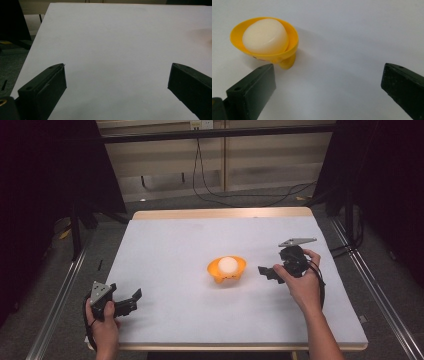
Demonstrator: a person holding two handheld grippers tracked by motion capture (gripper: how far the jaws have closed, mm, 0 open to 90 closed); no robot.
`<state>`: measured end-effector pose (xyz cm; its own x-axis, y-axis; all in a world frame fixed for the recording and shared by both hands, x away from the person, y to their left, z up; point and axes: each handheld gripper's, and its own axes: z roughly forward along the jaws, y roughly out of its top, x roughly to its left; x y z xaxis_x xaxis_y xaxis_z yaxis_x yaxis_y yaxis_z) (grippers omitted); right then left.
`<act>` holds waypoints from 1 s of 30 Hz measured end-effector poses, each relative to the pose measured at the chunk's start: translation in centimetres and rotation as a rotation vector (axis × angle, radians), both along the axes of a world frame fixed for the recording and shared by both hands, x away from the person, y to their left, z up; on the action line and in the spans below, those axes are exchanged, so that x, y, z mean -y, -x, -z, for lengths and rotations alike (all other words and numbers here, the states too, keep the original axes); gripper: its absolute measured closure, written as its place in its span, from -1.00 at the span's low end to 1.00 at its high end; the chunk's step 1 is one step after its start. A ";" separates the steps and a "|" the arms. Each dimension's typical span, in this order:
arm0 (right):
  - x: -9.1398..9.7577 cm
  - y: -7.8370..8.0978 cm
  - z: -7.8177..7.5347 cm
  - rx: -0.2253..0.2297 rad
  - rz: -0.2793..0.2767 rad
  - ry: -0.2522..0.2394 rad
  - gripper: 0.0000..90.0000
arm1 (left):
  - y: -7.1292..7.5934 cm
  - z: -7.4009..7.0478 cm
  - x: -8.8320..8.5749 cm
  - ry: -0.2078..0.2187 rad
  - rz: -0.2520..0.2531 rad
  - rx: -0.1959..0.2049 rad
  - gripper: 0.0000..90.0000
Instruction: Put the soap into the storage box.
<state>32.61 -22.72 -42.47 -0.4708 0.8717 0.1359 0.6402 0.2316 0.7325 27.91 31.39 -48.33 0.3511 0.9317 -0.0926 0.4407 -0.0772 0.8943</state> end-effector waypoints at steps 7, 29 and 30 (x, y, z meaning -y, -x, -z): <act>1.4 1.3 1.0 0.005 0.032 -0.003 -1.00 | 0.0 0.0 0.0 -0.006 0.003 0.002 -0.96; 6.8 5.5 3.8 0.017 0.126 -0.007 -1.00 | 0.1 0.0 0.1 -0.008 0.004 0.005 -0.96; 7.1 5.7 4.0 0.019 0.129 -0.009 -1.00 | 0.1 0.0 0.1 -0.008 0.004 0.005 -0.96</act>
